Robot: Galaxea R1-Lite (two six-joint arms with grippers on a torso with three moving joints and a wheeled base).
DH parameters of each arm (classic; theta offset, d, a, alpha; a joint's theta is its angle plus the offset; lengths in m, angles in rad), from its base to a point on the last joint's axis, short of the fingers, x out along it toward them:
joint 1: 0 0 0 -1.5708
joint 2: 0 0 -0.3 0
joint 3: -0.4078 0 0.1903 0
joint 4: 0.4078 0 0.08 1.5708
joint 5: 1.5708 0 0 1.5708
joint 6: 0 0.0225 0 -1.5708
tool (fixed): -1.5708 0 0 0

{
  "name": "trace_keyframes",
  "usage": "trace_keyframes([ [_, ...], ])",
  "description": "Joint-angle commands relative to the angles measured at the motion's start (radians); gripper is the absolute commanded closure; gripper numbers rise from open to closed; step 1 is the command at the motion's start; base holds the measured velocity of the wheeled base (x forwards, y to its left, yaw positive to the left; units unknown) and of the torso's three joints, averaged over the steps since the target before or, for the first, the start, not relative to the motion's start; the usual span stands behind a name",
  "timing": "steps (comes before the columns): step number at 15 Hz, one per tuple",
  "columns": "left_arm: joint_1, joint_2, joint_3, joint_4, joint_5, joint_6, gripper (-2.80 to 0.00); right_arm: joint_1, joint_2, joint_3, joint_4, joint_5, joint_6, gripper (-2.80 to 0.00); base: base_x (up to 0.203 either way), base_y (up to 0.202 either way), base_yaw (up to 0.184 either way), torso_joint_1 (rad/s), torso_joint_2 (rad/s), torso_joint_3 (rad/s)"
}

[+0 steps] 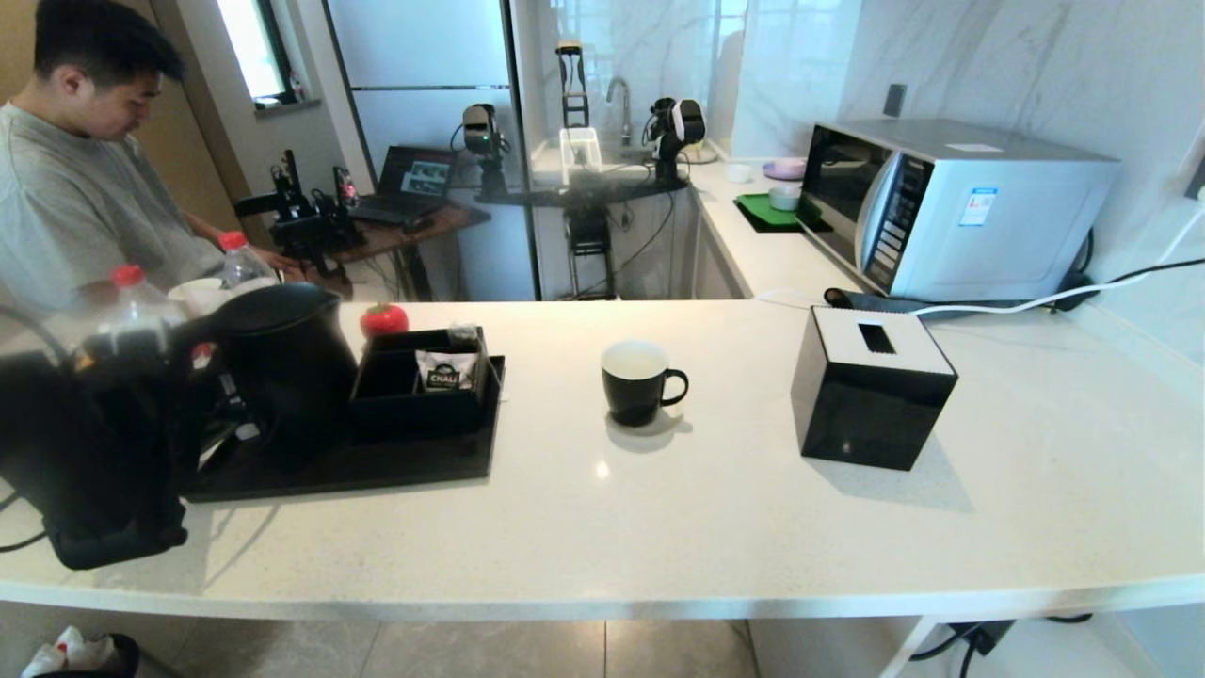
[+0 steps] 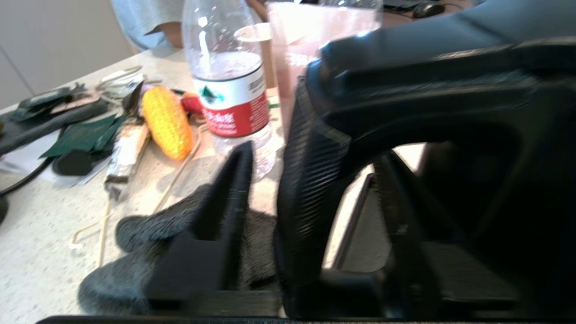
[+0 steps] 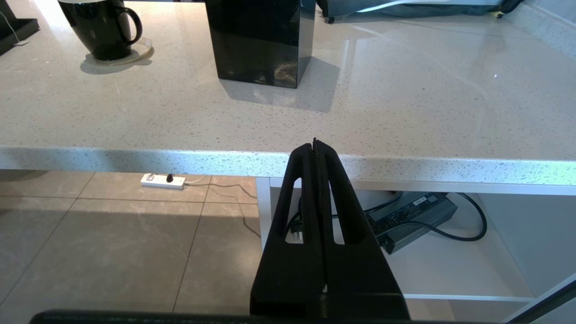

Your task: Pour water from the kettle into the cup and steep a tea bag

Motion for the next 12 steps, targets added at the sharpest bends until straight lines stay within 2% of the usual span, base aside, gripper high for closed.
trace_keyframes([
  [1, 0.001, -0.006, 0.009, -0.049, 0.003, 0.0, -2.8, 0.0, 0.001, 0.0, 0.0, 0.0, 0.0, 0.0, 0.0, 0.0, 0.0, 0.0, 0.0, 0.0],
  [6, 0.001, -0.049, 0.058, -0.049, 0.006, -0.001, -2.8, 0.0, 0.001, 0.0, 0.0, 0.0, 0.0, 0.0, 0.0, 0.0, 0.0, 0.0, 0.0, 0.0],
  [12, -0.003, -0.187, 0.255, -0.049, 0.006, -0.003, -2.8, 0.0, 0.001, 0.0, 0.0, 0.0, 0.0, 0.0, 0.0, 0.0, 0.0, 0.0, 0.0, 0.0],
])
